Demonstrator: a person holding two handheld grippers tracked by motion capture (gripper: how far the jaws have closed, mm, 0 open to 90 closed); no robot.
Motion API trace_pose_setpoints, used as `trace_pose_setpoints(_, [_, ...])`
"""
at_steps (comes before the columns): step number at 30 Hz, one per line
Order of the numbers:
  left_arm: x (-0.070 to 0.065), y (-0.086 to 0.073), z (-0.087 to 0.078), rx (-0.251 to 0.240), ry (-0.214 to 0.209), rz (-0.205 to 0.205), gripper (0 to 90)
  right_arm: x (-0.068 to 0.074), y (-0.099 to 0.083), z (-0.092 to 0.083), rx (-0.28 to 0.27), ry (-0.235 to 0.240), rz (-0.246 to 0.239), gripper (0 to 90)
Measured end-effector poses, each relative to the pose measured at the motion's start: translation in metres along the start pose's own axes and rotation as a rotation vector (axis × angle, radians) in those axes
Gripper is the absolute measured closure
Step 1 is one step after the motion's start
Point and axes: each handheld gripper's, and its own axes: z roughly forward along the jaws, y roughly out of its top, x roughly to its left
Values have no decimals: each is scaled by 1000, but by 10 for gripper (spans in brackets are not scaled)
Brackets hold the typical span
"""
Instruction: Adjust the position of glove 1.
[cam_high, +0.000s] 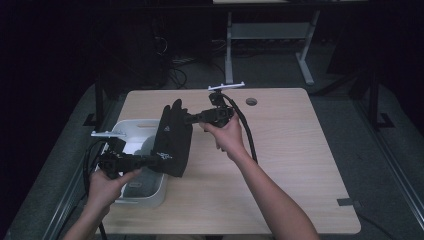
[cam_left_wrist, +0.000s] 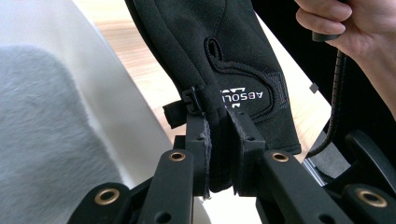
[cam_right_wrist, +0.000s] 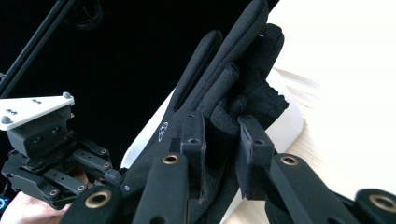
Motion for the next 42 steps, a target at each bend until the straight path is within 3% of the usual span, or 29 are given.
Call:
trace_pose_setpoints(27, [29, -21, -43, -48, 64, -70, 797, 21, 15, 59, 57, 43, -29, 745])
trace_pose_setpoints(42, [44, -34, -56, -52, 90, -111, 796, 25, 16, 90, 96, 52, -28, 745])
